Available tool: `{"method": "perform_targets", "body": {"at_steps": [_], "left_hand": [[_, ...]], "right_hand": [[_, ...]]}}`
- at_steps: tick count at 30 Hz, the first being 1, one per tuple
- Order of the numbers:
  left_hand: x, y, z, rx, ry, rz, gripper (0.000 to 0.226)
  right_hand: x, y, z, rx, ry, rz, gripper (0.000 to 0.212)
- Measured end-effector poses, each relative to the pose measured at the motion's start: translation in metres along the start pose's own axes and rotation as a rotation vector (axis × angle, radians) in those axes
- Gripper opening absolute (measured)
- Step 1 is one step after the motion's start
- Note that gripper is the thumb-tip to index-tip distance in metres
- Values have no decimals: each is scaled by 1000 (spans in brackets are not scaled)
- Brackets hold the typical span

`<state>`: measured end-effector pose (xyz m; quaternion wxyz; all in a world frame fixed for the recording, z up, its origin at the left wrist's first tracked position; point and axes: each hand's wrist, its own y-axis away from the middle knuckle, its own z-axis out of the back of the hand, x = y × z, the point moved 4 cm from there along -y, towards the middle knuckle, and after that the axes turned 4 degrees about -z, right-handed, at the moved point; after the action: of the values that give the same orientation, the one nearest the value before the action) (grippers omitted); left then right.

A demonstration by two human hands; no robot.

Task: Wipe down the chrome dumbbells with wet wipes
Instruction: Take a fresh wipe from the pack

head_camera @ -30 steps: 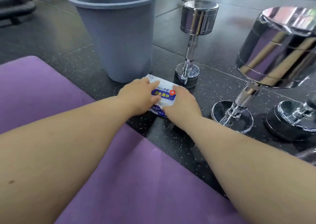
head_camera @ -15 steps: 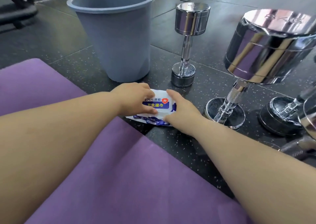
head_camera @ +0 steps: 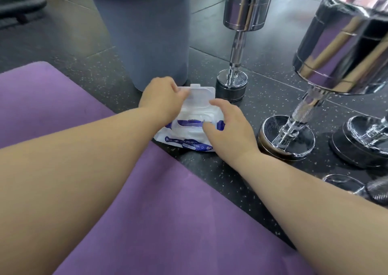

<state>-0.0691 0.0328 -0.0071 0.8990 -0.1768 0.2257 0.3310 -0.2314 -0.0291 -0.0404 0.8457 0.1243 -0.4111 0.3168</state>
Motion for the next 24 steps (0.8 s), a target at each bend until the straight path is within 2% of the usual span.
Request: {"method": "perform_targets", "body": {"at_steps": [2, 3, 4, 6, 9, 11, 13, 15, 18, 21, 24], "left_hand": [[6, 8, -8, 126, -6, -51, 27], [9, 13, -12, 164, -18, -89, 20], [12, 19, -12, 176, -37, -113, 19], [10, 31, -15, 151, -104, -118, 34], [-15, 40, -27, 88, -346, -182, 43], [-27, 37, -34, 134, -433, -197, 47], [-26, 33, -36, 248, -338, -147, 42], [-28, 32, -36, 312, -315, -202, 33], [-30, 31, -34, 311, -311, -264, 29], [-26, 26, -31, 319, -292, -213, 35], [-29, 25, -36, 359, -317, -164, 25]], "right_hand": [[-2, -7, -2, -59, 28, -19, 34], [-5, -11, -2, -69, 45, -39, 33], [-8, -14, -4, -72, 62, -52, 35], [-12, -14, -6, -87, 82, -39, 39], [-16, -8, -12, -139, 108, 17, 35], [-18, -6, -13, -148, 108, 29, 33], [-18, -5, -12, -136, 119, 26, 32], [-16, -6, -11, -133, 139, 20, 32], [-13, -8, -10, -132, 177, 25, 32], [-13, -8, -9, -126, 175, 23, 33], [-14, -7, -9, -137, 173, 11, 32]]}}
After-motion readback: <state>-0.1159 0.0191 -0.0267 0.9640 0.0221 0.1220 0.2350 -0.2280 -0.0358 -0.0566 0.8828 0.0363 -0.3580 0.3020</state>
